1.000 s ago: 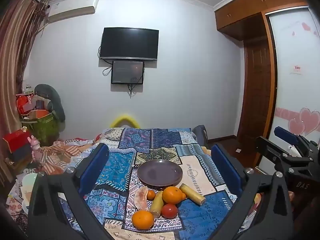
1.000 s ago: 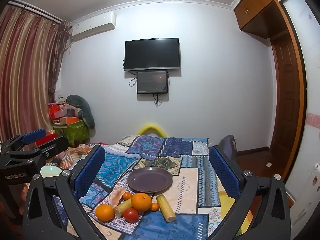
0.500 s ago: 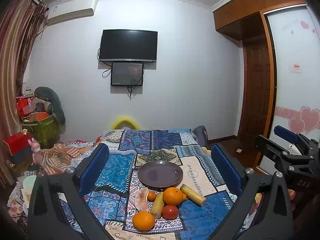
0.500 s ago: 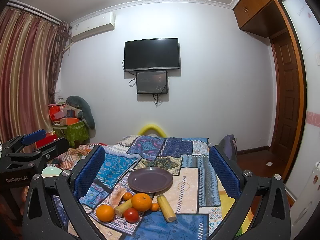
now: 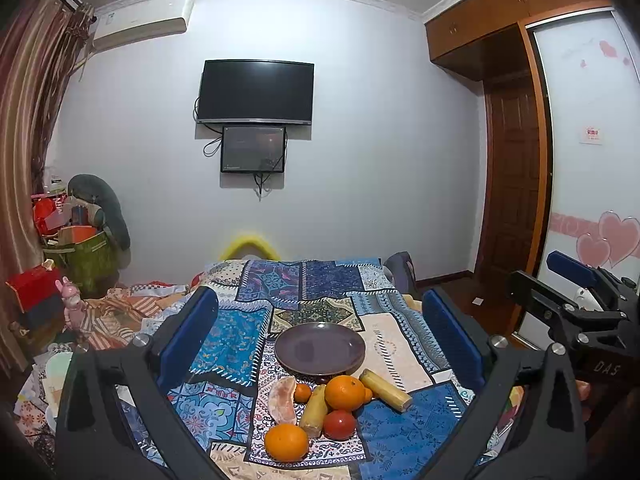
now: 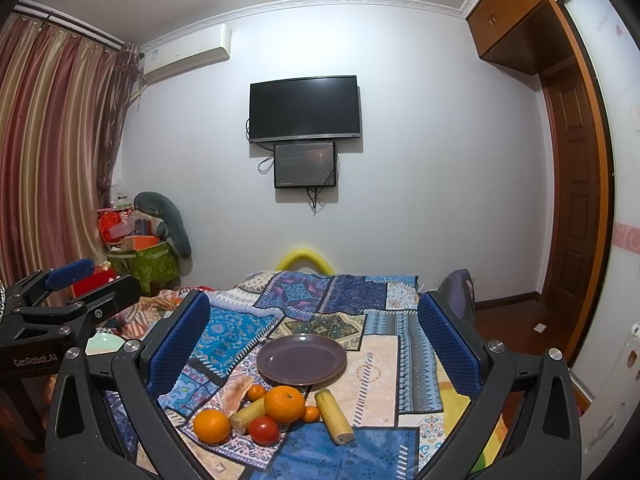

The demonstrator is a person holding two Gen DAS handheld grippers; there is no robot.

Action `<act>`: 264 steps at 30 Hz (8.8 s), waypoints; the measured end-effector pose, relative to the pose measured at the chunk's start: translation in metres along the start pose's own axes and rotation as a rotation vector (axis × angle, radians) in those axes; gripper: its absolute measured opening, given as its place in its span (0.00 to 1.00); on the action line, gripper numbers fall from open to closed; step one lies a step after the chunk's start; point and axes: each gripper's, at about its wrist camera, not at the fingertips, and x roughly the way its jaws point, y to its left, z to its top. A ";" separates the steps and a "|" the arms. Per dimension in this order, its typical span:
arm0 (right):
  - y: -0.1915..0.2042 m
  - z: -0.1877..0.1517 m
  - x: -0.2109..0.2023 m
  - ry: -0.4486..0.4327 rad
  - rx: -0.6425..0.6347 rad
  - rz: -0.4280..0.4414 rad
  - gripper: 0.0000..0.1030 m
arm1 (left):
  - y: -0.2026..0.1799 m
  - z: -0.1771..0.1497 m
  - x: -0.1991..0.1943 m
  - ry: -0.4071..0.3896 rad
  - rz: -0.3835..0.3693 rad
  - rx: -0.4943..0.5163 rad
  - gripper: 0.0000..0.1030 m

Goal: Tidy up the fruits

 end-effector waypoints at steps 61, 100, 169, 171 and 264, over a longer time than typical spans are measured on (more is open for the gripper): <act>-0.008 -0.028 0.032 0.107 -0.009 0.044 0.81 | 0.023 -0.022 0.052 0.187 -0.003 -0.043 0.72; -0.014 -0.128 0.174 0.662 0.020 0.214 0.69 | 0.065 -0.195 0.197 0.865 -0.126 -0.026 0.81; -0.047 -0.047 0.228 0.428 0.065 0.161 0.64 | 0.062 -0.047 0.254 0.473 -0.017 -0.012 0.63; -0.048 -0.045 0.231 0.419 0.066 0.153 0.64 | 0.061 -0.045 0.264 0.471 -0.014 -0.009 0.63; -0.050 -0.089 0.223 0.615 -0.040 0.108 0.77 | 0.090 -0.108 0.262 0.692 0.046 0.027 0.79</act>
